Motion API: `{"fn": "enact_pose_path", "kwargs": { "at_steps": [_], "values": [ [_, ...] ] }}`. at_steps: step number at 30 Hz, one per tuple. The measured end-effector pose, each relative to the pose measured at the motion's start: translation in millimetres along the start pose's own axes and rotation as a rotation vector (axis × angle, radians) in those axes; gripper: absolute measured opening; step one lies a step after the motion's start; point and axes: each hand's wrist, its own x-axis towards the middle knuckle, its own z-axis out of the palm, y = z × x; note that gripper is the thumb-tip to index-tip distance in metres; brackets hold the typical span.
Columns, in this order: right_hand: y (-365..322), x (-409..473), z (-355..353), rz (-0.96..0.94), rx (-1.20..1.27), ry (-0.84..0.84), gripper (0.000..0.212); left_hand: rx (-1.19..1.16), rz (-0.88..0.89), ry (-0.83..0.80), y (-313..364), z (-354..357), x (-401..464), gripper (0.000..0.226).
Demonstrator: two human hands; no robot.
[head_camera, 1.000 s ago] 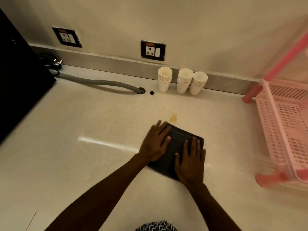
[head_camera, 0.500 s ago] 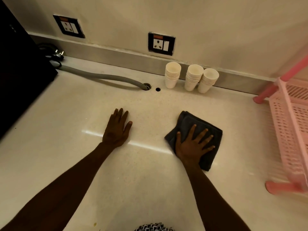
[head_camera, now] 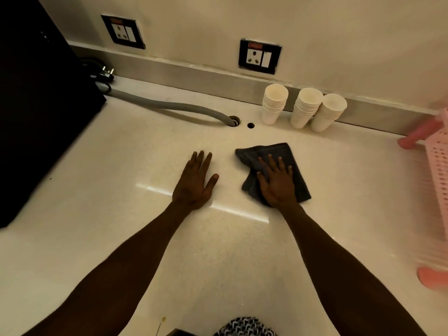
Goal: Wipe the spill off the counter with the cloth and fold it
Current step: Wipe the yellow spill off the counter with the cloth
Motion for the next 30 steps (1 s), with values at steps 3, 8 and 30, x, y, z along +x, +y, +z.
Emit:
{"fn": "enact_pose_path", "kwargs": {
  "at_steps": [3, 8, 30],
  "values": [
    [-33, -12, 13, -0.117, 0.056, -0.037, 0.058, -0.176, -0.004, 0.036, 2, -6, -4, 0.073],
    [-100, -67, 49, -0.309, 0.161, -0.04, 0.059, -0.521, -0.175, 0.133, 6, -29, -4, 0.058],
    [15, -237, -42, 0.575, 1.903, 0.724, 0.044, -0.436, -0.058, 0.153, -5, -31, -70, 0.048]
  ]
}}
